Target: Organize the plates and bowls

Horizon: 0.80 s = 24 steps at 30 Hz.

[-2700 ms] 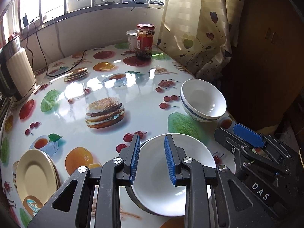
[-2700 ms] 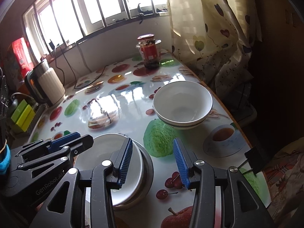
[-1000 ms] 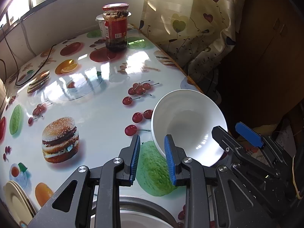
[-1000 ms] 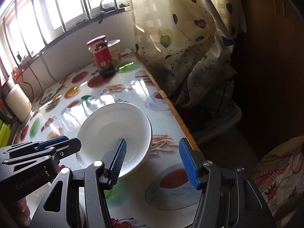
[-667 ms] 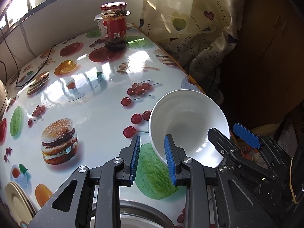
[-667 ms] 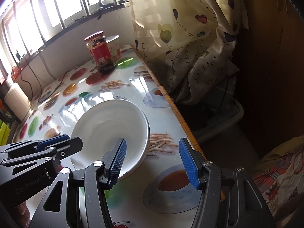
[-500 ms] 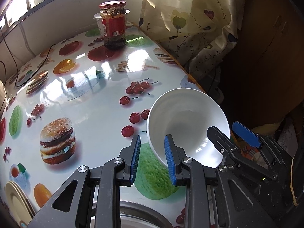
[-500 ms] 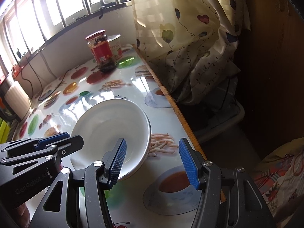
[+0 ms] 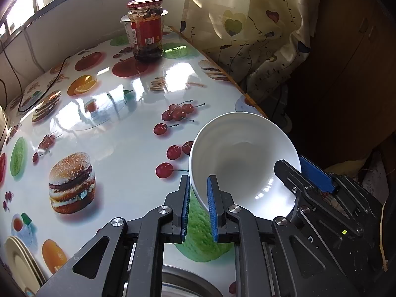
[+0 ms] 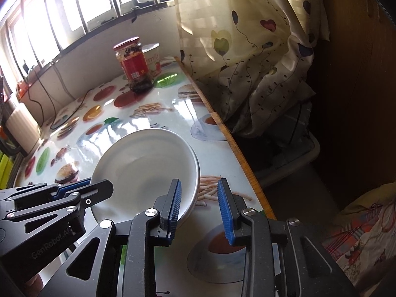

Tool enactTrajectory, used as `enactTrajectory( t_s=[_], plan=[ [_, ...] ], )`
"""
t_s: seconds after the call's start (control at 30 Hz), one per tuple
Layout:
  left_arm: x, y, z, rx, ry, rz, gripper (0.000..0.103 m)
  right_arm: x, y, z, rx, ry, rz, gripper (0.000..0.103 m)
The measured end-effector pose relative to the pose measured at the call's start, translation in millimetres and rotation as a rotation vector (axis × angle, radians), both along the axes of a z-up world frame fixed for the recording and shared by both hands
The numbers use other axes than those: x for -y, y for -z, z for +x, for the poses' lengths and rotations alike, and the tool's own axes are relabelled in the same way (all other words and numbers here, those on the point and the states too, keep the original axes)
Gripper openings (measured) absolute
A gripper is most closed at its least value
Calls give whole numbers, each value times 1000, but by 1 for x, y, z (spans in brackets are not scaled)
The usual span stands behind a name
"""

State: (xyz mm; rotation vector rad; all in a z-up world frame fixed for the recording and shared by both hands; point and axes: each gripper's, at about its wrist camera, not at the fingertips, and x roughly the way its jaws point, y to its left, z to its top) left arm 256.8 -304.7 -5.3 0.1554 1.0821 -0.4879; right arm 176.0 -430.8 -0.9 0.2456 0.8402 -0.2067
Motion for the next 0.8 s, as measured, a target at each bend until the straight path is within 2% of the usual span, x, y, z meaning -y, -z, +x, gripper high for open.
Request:
enactTrajectory(
  t_s=[0.17, 0.3, 0.8],
  plan=[
    [1, -1, -1, 12, 5, 4, 13, -2, 0, 0, 2, -8, -2, 26],
    [0, -1, -1, 14, 4, 5, 12, -6, 1, 1, 2, -23, -14, 15],
    [-1, 0, -1, 9, -3, 1, 12, -6, 0, 0, 8, -21, -20, 15]
  ],
)
